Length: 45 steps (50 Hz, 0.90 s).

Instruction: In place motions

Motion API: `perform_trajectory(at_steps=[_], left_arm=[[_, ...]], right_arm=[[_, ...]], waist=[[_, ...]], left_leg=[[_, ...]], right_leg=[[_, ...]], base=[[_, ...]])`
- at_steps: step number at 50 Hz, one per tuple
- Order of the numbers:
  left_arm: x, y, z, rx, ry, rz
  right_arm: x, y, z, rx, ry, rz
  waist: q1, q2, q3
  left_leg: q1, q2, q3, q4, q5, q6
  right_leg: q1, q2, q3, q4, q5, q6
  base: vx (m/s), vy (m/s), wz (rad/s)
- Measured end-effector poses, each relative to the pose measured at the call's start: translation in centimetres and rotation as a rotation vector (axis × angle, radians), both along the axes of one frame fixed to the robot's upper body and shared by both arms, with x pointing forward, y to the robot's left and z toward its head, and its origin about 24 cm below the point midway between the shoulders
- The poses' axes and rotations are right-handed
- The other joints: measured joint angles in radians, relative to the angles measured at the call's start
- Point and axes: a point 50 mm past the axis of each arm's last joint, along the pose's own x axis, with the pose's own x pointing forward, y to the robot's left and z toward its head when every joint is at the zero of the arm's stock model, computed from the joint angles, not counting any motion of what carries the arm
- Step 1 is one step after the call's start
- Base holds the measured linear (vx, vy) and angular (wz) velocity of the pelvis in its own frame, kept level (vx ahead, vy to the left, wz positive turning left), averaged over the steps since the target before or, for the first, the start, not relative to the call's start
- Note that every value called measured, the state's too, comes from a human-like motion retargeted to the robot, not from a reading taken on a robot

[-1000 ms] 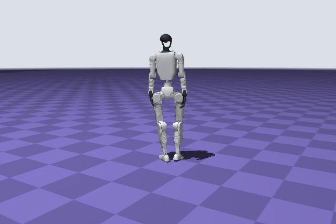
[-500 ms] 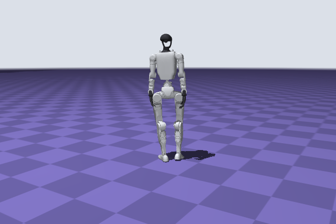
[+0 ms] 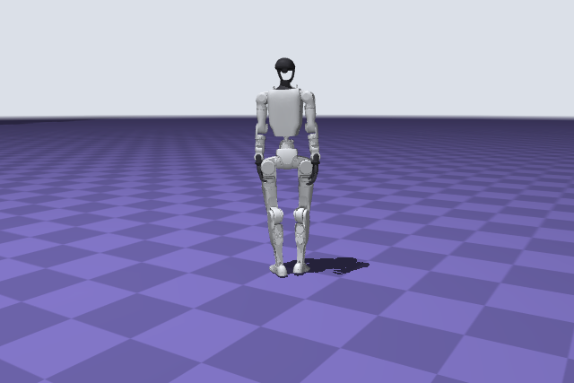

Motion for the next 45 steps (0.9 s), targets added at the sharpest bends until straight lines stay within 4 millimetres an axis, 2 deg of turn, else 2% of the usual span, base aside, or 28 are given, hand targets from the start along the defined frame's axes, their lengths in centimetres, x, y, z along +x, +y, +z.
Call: perform_trajectory(at_steps=[16, 25, 37, 43, 45], left_arm=[[0.0, 0.3, 0.0, 0.006, -0.005, 0.021], [0.8, 0.6, -0.1, 0.011, -0.033, 0.022], [2.2, 1.4, -0.1, 0.025, -0.084, 0.037], [2.7, 1.5, -0.2, 0.029, -0.111, 0.05], [2.9, 1.6, -0.2, 0.031, -0.117, 0.051]], right_arm=[[-0.3, 0.2, 0.0, 0.009, 0.005, -0.021], [-0.3, 0.3, 0.0, 0.012, 0.007, -0.03], [-0.7, 0.3, 0.1, 0.018, 0.014, -0.046], [-1.2, 0.0, 0.2, 0.012, 0.028, -0.049], [-1.3, -0.3, 0.2, 0.005, 0.03, -0.04]], waist=[[0.013, -0.005, -0.008], [0.023, -0.006, -0.008], [0.081, -0.014, 0.018], [0.12, -0.017, 0.037], [0.146, -0.028, 0.049]], left_leg=[[0.007, 0.021, 0.04, 0.024, -0.029, -0.007], [-0.002, 0.023, 0.027, 0.032, -0.028, -0.006], [-0.042, 0.019, -0.072, 0.054, 0.002, 0.004], [-0.083, 0.004, -0.183, 0.072, 0.035, 0.005], [-0.096, -0.013, -0.215, 0.079, 0.052, 0.007]], right_leg=[[-0.004, 0.002, 0.04, 0.012, -0.002, 0.006], [0.0, 0.0, 0.029, 0.017, -0.009, 0.012], [0.04, -0.029, -0.062, 0.028, -0.036, 0.038], [0.069, -0.053, -0.172, 0.03, -0.049, 0.047], [0.083, -0.048, -0.212, 0.018, -0.056, 0.033]], base=[[0.02, -0.02, -0.14], [0.0, 0.0, 0.02], [0.04, -0.06, 0.41], [0.12, -0.09, 0.95], [0.14, -0.09, 0.87]])
